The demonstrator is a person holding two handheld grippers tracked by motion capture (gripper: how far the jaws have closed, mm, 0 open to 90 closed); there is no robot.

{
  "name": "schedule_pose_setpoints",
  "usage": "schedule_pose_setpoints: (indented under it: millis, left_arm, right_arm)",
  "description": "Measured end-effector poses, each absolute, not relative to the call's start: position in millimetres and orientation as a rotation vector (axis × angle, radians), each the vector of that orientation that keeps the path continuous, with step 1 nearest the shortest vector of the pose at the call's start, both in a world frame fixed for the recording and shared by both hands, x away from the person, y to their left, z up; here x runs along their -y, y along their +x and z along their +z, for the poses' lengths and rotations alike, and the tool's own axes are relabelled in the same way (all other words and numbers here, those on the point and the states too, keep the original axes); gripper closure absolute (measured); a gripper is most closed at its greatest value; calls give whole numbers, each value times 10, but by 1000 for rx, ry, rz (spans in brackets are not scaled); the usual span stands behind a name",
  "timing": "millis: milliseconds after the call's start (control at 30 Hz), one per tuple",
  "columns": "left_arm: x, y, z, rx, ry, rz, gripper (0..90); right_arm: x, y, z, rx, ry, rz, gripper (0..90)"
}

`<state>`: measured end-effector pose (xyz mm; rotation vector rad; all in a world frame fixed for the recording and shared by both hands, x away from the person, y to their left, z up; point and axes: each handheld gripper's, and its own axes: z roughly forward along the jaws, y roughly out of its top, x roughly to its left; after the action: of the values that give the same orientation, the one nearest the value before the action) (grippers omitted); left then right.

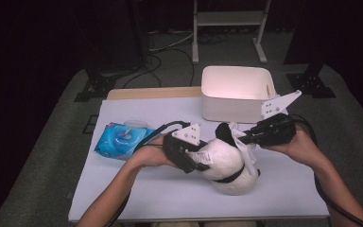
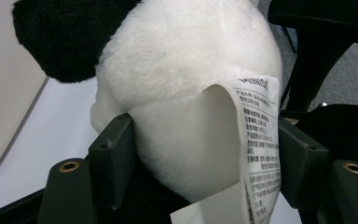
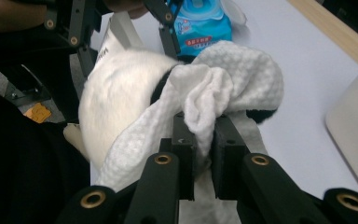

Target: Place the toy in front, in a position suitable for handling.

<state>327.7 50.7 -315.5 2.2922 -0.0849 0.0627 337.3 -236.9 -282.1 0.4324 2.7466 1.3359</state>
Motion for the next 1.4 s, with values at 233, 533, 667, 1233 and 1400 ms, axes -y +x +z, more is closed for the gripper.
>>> schedule_pose_setpoints:
  millis: [233,533,667,1233,1400]
  left_arm:
    - [-514,3288,-3145,78,2281,60,316]
    - [-507,3303,-3153,79,2268,50,317]
    - [-470,3286,-3129,91,2272,56,316]
    - [-291,3282,-3059,112,2287,67,306]
    - [-300,3285,-3034,102,2271,71,249]
  right_arm:
    - [2427,3328,-2832,-2739,451,1339,808]
    - [2616,3286,-3041,-2756,524,1330,808]
    - [2611,3269,-2973,-2743,505,1337,807]
    - [2304,3246,-2669,-2733,356,1287,807]
    - [2372,3219,-2744,-2729,381,1247,810]
